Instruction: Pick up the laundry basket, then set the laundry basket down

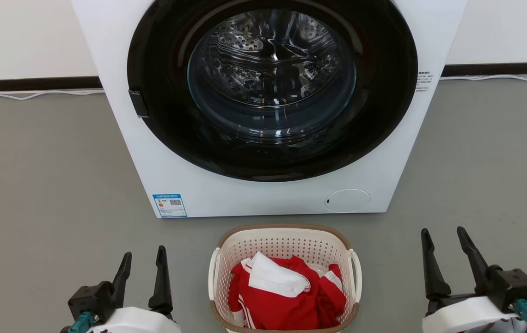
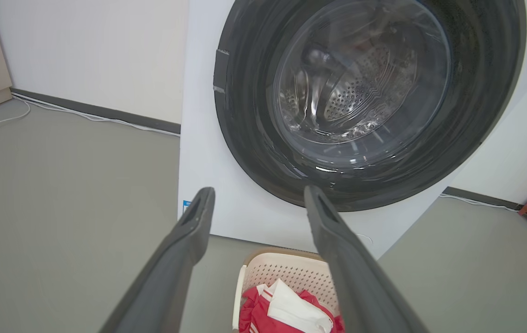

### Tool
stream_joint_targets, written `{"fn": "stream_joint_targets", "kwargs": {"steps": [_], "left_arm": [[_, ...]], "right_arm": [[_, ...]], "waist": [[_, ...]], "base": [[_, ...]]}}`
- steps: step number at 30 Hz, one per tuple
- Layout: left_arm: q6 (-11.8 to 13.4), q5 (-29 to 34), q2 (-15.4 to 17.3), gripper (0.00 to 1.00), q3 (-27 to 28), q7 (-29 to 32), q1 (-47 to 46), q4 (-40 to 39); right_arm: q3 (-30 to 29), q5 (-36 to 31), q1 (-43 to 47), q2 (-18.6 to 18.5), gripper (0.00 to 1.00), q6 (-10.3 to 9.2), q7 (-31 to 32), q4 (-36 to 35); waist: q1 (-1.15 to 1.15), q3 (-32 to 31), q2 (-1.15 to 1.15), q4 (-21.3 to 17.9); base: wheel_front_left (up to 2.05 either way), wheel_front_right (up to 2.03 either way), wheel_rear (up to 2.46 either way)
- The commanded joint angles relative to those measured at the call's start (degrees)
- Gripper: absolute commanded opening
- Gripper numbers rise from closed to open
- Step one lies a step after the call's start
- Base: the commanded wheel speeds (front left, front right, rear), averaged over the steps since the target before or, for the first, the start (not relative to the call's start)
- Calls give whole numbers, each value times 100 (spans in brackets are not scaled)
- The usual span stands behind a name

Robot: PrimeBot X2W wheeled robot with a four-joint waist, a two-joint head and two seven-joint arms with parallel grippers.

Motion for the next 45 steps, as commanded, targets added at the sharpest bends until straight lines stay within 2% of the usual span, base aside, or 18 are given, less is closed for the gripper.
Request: {"fn": "stream_joint_targets", "kwargs": {"steps": [1,8,26,36,45], "left_arm": [[62,162,51,100,123,-83,-86,-184],[116,572,56,100,77,-192,-72,-210],[112,607,56,100,100,-192,-92,-154],[133,579,56,100,36,-192,-347,-99],[73,587,56,100,-102,-192,-936,330]], "right_arm": [[113,-184,-51,-75,100,38,-121,-173],[115,-622,-49,-78,100,41,-229,-173],[77,-494,-100,-78,100,41,-229,-70],[13,-415,-371,-78,100,41,-229,14],[99,-288,-969,-78,100,41,-229,534]], "waist": [[0,1,0,-3],[0,18,0,-11],[0,114,0,-22],[0,548,0,-35],[0,1159,0,-50]], "base": [[0,0,0],[0,0,0],[0,0,0],[0,0,0],[0,0,0]]}}
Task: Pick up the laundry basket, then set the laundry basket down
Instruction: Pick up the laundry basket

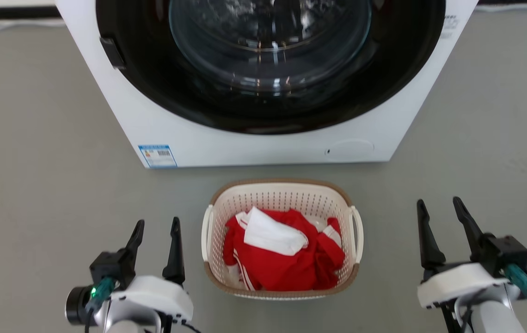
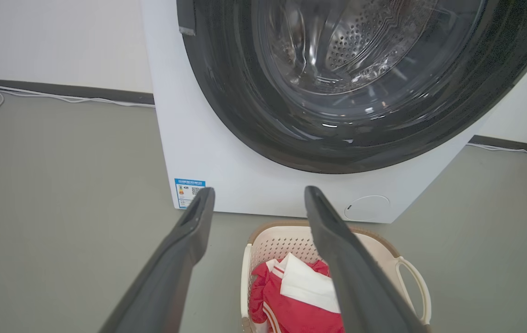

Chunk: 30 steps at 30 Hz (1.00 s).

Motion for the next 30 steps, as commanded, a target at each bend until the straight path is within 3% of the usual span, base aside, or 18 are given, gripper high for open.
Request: {"fn": "stream_joint_targets", "kwargs": {"steps": [1,14,30], "left_arm": [[-19,-3,50,100,132,-61,-322,4],[-331,-328,50,100,-359,34,-2015,2138],[-332,-836,50,100,-1100,486,-4045,3994]], "right_arm": [[171,30,-270,-56,100,35,-79,11],[113,-178,-1630,-56,100,35,-79,1887],[-174,-567,-3401,-56,100,35,160,4129]], "waist": [[0,186,0,-11],[0,1136,0,42],[0,2423,0,178]], "base": [[0,0,0],[0,0,0],[0,0,0]]}}
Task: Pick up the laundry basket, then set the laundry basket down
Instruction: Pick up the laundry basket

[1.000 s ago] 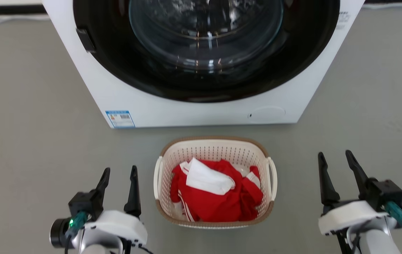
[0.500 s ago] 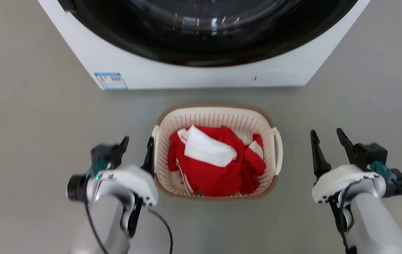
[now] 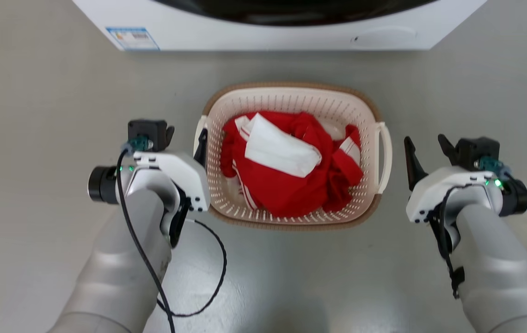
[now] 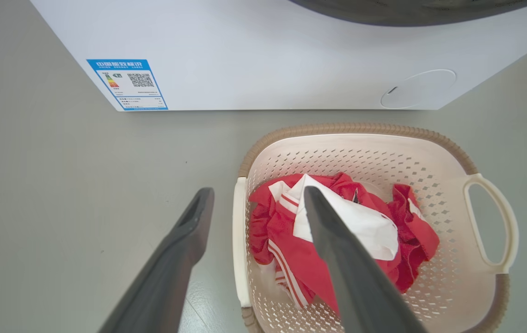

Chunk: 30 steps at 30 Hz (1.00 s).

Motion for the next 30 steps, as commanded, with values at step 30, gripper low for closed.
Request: {"fn": "stream_joint_targets", "kwargs": {"steps": [30], "left_arm": [[-22,-564,110,100,-1003,338,-1337,1098]], "right_arm": [[581,392,-1164,34,100,35,-117,1270]], "waist": [[0,1365,0,-15]], "base": [[0,0,0]]}}
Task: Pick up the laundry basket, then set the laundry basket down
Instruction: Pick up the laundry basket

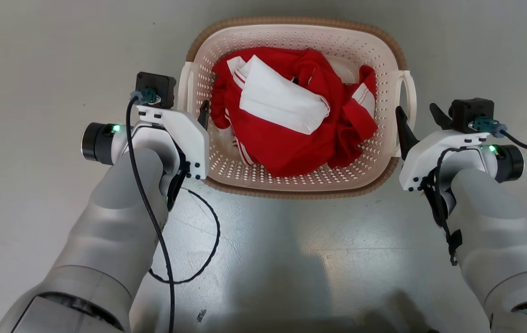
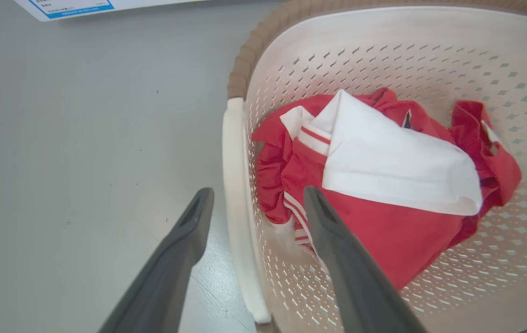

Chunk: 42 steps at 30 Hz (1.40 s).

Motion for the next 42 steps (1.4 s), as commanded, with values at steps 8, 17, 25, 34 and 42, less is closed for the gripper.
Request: {"fn": "stream_joint_targets", "kwargs": {"steps": [8,17,25,34,42], "left_arm": [[103,-154,132,100,-165,179,-187,19],[166,-281,132,100,-407,384,-244,56],[235,-346,132,100,-558,466,-426,135],[253,-425,132,100,-758,434,-502,133],[267,-511,132,100,-894,392,-552,151]], "right_arm": [[673,522,4,74,100,35,13,45],[1034,1069,-49,74,100,35,203,72],[1256,1322,-209,74,100,35,406,91],[1413,1577,-264,74,100,35,432,103],[1523,1722,-263,74,100,35,425,111]], "waist": [[0,166,0,-28],[0,295,0,-59],[0,388,0,-85],[0,426,0,-27],[0,494,0,-11]], "base": [[0,0,0],[0,0,0],[0,0,0],[0,0,0],[0,0,0]]}}
